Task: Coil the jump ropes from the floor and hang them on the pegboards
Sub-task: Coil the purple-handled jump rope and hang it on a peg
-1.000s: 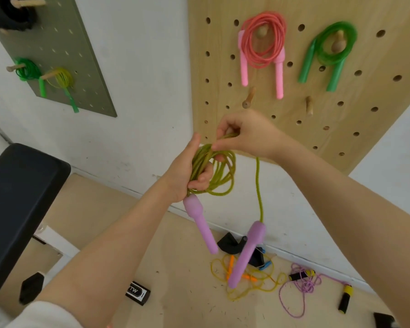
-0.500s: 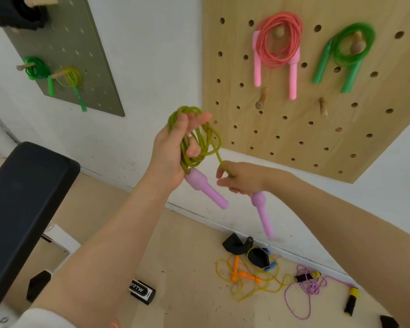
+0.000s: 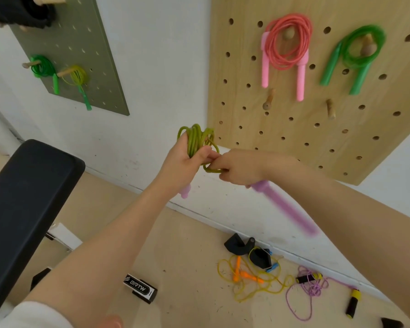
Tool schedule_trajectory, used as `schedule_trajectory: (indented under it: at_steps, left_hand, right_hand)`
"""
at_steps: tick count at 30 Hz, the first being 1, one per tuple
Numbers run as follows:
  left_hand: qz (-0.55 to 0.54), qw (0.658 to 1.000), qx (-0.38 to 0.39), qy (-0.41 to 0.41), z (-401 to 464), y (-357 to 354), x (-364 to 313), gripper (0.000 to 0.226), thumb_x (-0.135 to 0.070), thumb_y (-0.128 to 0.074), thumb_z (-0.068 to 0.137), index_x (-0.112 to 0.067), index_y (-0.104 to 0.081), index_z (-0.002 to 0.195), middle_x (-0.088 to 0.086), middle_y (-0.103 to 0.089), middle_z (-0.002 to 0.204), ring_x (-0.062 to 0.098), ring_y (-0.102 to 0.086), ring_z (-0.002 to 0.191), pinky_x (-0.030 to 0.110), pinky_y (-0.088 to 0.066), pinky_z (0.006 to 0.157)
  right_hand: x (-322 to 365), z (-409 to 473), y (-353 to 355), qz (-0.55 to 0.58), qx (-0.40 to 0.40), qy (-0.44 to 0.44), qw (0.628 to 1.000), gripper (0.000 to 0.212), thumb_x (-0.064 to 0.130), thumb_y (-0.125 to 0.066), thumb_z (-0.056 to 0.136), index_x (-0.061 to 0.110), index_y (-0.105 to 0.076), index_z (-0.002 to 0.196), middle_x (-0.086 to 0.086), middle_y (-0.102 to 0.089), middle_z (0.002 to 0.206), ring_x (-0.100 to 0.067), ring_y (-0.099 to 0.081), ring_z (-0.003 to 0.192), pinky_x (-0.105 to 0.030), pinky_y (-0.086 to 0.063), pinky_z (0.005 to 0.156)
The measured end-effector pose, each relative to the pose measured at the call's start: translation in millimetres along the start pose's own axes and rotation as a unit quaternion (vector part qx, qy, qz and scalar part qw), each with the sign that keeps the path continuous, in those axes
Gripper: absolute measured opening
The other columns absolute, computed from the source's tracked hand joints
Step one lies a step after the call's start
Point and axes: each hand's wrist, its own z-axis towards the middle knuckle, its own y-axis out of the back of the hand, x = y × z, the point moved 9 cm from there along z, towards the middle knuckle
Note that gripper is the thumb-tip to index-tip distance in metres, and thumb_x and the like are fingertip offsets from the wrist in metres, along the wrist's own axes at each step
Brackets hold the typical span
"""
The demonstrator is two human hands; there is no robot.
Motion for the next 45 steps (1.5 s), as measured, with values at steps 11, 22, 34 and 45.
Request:
schedule_trajectory:
  at_steps: [11,22,34,45]
  left_hand:
    - [0.077,0.994,-0.06,-0.046,-1,9,-8,0.033,-0.028,-0.034,0.1,-0.011,-0.047,0.075,-0.005,-0.052,0.056,0.008,-0.047,0.053,0.027,-0.04,0.056]
    - [0.103,0.979,-0.159,-0.078,-7,34,-12,0.023,-0.03,-0.04,0.098,-0.02,-0.04,0.077,-0.001,-0.052,0.065,0.021,-0.052,0.049,0.036,-0.047,0.046]
    - [-0.202,0.959,-0.188,0.065,-7,40,34,0.03,-0.033,-0.041,0.098,-0.012,-0.048,0.077,-0.003,-0.042,0.055,0.008,-0.041,0.042,0.02,-0.036,0.042]
    - [-0.269,0.937,-0.188,0.122,-6,42,56,0.033,-0.031,-0.046,0.094,-0.017,-0.048,0.064,-0.003,-0.04,0.049,0.013,-0.036,0.047,0.025,-0.031,0.047]
  right_hand:
    - [36,-24,47,-0.231,-0.261,0.053,0.936,0.035,0.053,-0.05,0.088,0.021,-0.05,0.103,0.008,-0.047,0.074,-0.017,-0.046,0.069,-0.024,-0.028,0.047]
    - [-11,-14,27,-0.153,-0.264,-0.132,0.943,0.02,0.02,-0.051,0.094,0.02,-0.045,0.113,0.001,-0.045,0.099,-0.025,-0.05,0.065,-0.03,-0.036,0.055]
    - [55,-47,48,0.139,-0.593,0.172,0.774,0.021,0.008,-0.047,0.086,0.017,-0.044,0.105,-0.015,-0.053,0.11,-0.018,-0.05,0.081,-0.029,-0.046,0.071]
    - [30,-28,32,0.076,-0.381,0.076,0.918,0.042,0.025,-0.041,0.092,0.02,-0.049,0.132,-0.006,-0.064,0.099,-0.024,-0.055,0.076,-0.038,-0.045,0.065]
